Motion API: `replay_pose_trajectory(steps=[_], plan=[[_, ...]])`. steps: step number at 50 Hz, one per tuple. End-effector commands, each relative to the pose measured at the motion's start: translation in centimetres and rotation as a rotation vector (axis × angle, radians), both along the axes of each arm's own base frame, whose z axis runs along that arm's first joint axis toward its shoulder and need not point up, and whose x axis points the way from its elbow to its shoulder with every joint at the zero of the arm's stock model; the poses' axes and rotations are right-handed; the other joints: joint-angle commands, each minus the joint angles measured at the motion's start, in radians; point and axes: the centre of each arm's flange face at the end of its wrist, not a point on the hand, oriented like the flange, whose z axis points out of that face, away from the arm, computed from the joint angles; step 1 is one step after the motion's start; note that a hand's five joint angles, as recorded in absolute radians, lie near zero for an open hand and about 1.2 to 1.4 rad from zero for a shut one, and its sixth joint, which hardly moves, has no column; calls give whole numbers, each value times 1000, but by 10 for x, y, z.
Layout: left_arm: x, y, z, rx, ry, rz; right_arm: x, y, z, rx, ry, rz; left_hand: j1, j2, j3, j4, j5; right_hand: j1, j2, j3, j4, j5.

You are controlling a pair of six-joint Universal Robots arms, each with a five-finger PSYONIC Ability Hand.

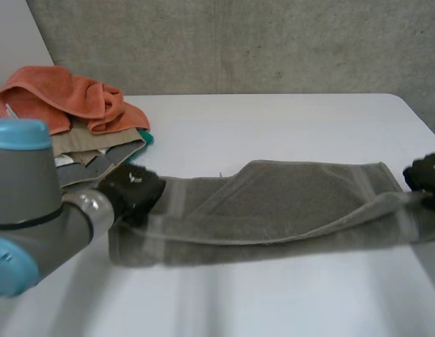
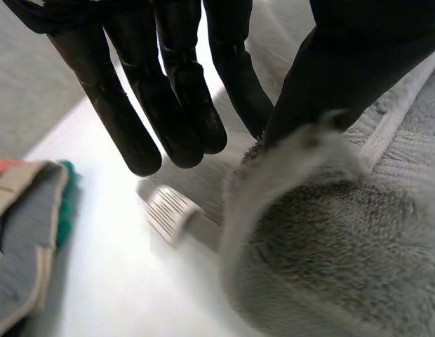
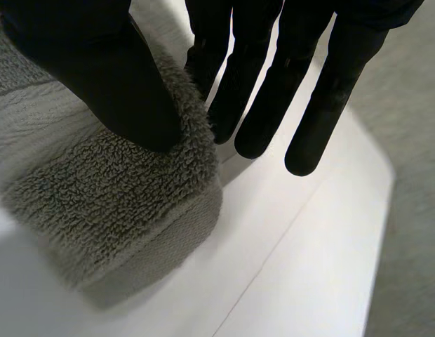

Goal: Fold the laundry.

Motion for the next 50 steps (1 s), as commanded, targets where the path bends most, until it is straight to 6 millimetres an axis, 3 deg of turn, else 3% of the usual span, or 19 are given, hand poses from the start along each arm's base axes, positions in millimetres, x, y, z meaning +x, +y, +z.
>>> replay_pose_trajectory(steps=[1, 9, 13, 23, 35, 36, 38, 39, 42, 46, 50], plan=[[-28, -41, 0, -95, 80, 3, 22, -30, -3, -180, -70, -25, 234, 198, 206, 195, 246, 283, 209, 205, 196, 235], [-43, -88, -11, -186, 68, 70, 40, -59, -24, -264, -41, -62, 234, 198, 206, 195, 246, 283, 209, 205, 196, 235], [-46, -98, -22, -177, 30, 85, 46, -72, -35, -271, -35, -68, 234, 198, 206, 195, 246, 283, 209, 205, 196, 235], [-54, -106, -40, -167, -9, 96, 50, -91, -51, -303, -4, -146, 234, 198, 206, 195, 246, 283, 209, 205, 196, 235], [-57, -111, -37, -220, -10, 123, 61, -101, -57, -346, 1, -155, 234, 198, 206, 195, 246, 283, 209, 205, 196, 235], [-60, -108, -37, -215, 1, 110, 63, -101, -57, -335, -2, -159, -112, -148, -140, -151, -100, 183, 110, 105, 97, 136], [-64, -103, -36, -213, 16, 86, 64, -100, -57, -323, -4, -167, -851, -887, -879, -890, -840, -840, -913, -918, -926, -887], [-67, -101, -31, -227, 36, 68, 64, -100, -55, -320, -4, -180, -988, -1024, -1016, -1027, -976, -939, -1013, -1017, -1026, -986], [-69, -103, -18, -276, 72, 60, 62, -100, -47, -326, -22, -204, -988, -1024, -1016, -1027, -976, -939, -1013, -1017, -1026, -986], [-56, -113, 23, -404, 162, 130, 58, -101, -20, -373, -94, -229, -988, -1024, -1016, -1027, -976, -939, -1013, -1017, -1026, -986], [-45, -111, 53, -466, 227, 175, 51, -97, 20, -433, -181, -234, -988, -1024, -1016, -1027, -976, -939, -1013, -1017, -1026, -986]])
